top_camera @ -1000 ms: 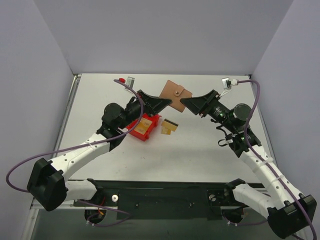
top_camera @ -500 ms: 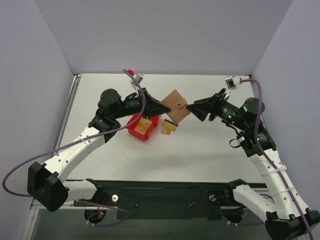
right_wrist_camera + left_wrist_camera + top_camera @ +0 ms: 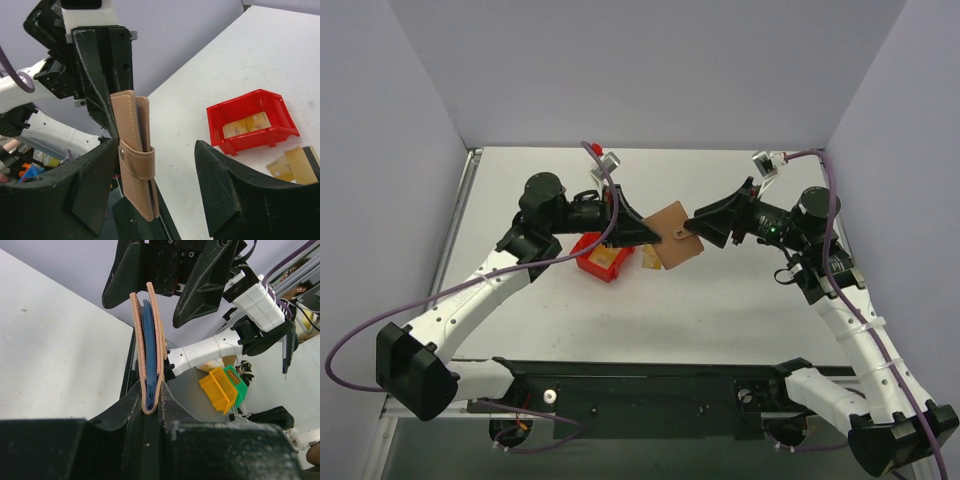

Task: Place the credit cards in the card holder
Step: Open the card holder.

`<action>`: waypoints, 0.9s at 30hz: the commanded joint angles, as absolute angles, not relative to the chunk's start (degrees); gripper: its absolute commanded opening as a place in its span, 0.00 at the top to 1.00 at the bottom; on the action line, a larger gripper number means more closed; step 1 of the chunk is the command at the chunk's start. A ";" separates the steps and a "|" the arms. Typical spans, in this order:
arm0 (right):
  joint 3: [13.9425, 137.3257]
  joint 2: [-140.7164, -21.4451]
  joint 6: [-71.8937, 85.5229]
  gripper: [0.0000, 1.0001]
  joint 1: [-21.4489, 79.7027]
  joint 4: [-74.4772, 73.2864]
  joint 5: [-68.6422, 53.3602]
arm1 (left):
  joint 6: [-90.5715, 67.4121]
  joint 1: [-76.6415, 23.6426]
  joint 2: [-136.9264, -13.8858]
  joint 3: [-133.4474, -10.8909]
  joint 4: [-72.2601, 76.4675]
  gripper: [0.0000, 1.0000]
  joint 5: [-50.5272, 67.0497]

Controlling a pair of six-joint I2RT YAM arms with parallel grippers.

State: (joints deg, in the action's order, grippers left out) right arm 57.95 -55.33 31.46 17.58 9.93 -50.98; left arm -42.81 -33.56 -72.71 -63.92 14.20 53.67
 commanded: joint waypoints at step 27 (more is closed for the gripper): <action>51.07 -55.90 48.16 1.00 20.39 33.74 -45.90 | -50.27 -32.26 -72.60 -61.62 32.50 0.53 51.52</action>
